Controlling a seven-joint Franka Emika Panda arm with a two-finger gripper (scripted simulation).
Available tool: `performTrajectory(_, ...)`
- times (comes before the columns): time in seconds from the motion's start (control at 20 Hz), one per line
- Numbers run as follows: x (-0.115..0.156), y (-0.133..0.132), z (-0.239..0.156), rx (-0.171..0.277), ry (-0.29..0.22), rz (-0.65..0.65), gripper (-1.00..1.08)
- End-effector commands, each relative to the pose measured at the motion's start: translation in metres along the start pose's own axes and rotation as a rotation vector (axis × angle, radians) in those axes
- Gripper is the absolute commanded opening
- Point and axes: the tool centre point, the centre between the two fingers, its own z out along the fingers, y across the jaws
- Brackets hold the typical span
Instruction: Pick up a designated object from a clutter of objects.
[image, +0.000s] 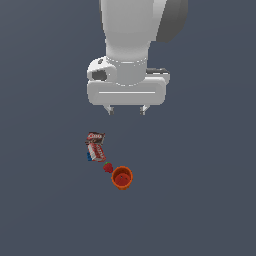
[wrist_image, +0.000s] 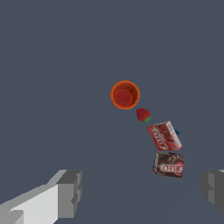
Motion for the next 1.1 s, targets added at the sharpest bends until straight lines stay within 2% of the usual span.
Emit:
performTrajectory(0.0, 0.0, 0.0, 0.0, 0.0, 0.0, 0.0, 0.28)
performTrajectory(0.55, 0.002, -0.009, 0.0, -0.015, 0.007, -0.024, 0.28)
performTrajectory(1.05, 0.01, -0.002, 0.014, -0.048, 0.022, 0.052, 0.28)
